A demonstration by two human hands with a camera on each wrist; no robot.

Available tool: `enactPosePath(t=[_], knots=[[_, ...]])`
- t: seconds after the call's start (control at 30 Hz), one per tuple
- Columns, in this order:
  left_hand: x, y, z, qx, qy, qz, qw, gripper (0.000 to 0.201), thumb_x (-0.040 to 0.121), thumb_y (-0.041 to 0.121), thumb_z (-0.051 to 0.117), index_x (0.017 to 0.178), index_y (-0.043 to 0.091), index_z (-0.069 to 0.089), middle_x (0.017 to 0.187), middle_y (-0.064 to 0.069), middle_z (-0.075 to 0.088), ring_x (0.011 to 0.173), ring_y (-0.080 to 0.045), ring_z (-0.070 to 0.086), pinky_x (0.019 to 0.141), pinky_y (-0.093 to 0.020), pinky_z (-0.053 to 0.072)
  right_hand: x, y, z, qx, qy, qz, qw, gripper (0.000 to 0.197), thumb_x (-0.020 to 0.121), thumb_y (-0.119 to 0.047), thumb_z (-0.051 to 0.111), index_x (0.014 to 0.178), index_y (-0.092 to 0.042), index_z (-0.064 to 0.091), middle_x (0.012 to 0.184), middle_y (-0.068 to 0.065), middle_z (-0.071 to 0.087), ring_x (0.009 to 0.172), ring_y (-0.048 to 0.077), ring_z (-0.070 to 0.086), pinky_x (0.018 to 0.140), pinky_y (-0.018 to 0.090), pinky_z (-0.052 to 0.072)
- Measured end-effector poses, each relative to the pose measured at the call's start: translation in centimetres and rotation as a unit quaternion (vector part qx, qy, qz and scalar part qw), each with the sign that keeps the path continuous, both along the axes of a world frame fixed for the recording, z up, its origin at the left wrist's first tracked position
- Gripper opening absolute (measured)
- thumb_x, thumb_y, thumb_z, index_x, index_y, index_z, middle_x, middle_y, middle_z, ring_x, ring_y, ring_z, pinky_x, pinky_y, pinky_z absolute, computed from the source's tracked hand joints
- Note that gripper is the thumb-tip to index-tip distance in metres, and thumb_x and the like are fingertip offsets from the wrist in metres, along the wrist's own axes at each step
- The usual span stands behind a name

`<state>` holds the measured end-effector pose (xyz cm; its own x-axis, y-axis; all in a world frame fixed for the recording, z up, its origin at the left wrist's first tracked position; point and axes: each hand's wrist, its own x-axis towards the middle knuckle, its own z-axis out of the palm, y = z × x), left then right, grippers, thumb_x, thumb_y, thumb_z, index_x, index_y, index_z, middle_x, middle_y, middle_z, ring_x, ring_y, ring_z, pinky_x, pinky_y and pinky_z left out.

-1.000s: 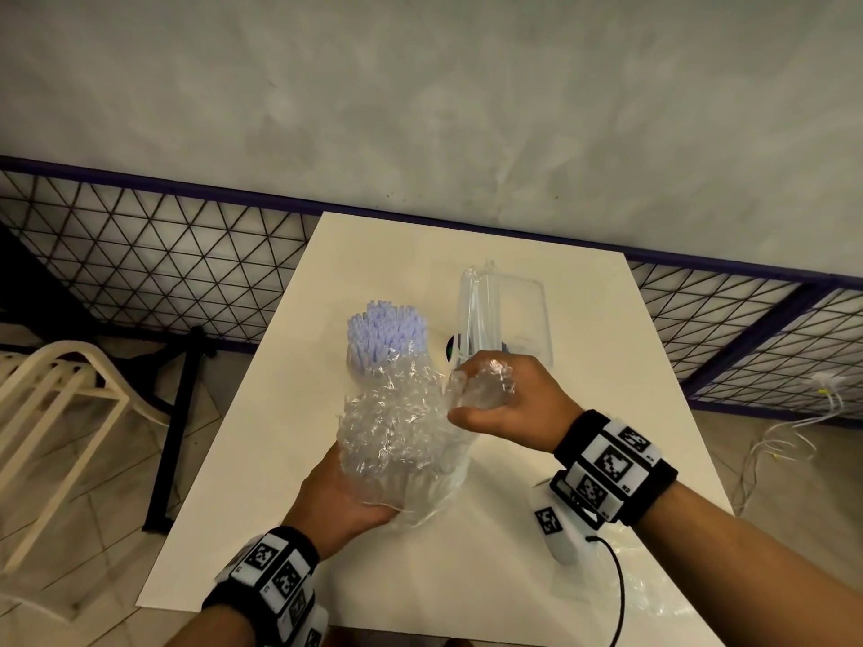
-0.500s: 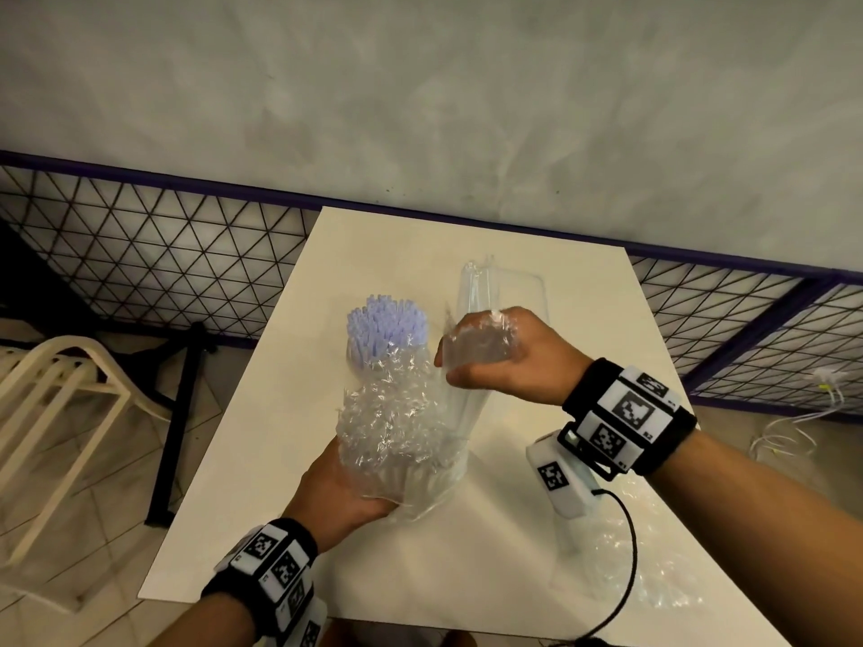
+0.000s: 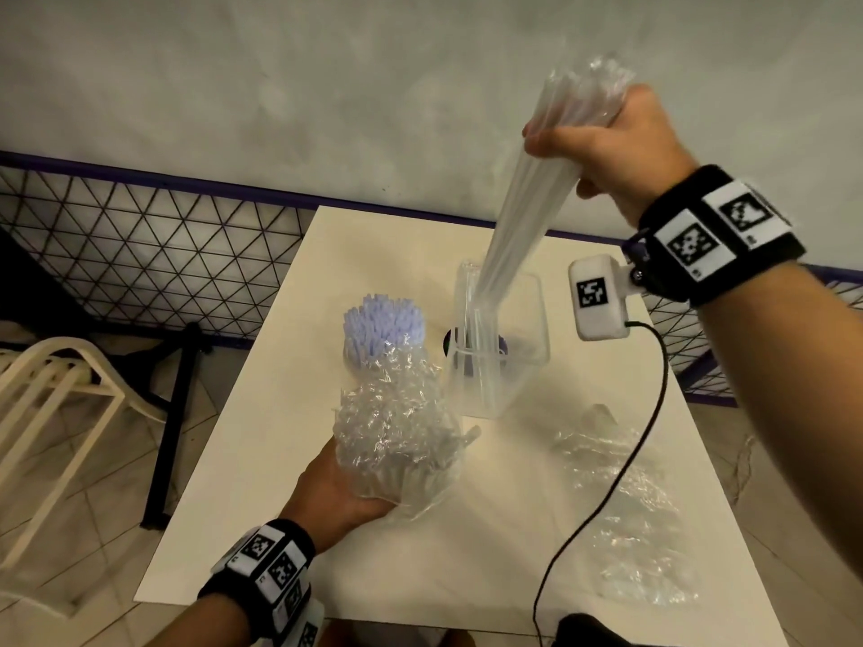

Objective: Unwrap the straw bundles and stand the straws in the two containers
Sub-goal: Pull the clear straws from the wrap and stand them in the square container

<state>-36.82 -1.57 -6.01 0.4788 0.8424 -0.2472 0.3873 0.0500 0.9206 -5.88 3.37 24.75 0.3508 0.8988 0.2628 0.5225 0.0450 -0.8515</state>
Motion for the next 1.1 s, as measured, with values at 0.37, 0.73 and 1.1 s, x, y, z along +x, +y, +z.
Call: enactPosePath(t=[0.37,0.73,1.1], knots=[[-0.2,0.1,-0.2,0.029,0.053,-0.009,0.998,0.091,0.038,0.064,0.087,0.118,0.030,0.061,0.105,0.022,0.069,0.098,0.010,0.063,0.088,-0.017,0.049,1.4,2.7,-10.5,-0.336,-0.104,-0.003,0.936,0.100,0.059,-0.051,0.088,0.140,-0.008,0.047,0.121,0.005,0.062,0.081,0.018,0.068,0.085,0.037,0.059],[0.0,0.2,-0.5,-0.003,0.029,0.004,1.000,0.088,0.038,0.055,0.092,0.117,0.031,0.060,0.104,0.018,0.072,0.098,-0.001,0.068,0.096,-0.037,0.053,-0.3,0.9,-9.7,-0.217,-0.306,0.110,0.920,0.043,0.084,-0.006,0.063,0.124,-0.024,0.061,0.112,-0.004,0.060,0.083,0.016,0.056,0.077,0.023,0.040],[-0.2,0.3,-0.8,0.011,0.050,0.004,0.999,0.085,0.041,0.048,0.091,0.118,0.034,0.057,0.103,0.019,0.071,0.097,0.000,0.067,0.095,-0.037,0.053,-0.4,2.9,-11.1,-0.267,-0.309,0.065,0.910,0.026,0.081,-0.010,0.075,0.100,-0.019,0.059,0.095,0.003,0.069,0.086,0.017,0.060,0.066,0.021,0.041]])
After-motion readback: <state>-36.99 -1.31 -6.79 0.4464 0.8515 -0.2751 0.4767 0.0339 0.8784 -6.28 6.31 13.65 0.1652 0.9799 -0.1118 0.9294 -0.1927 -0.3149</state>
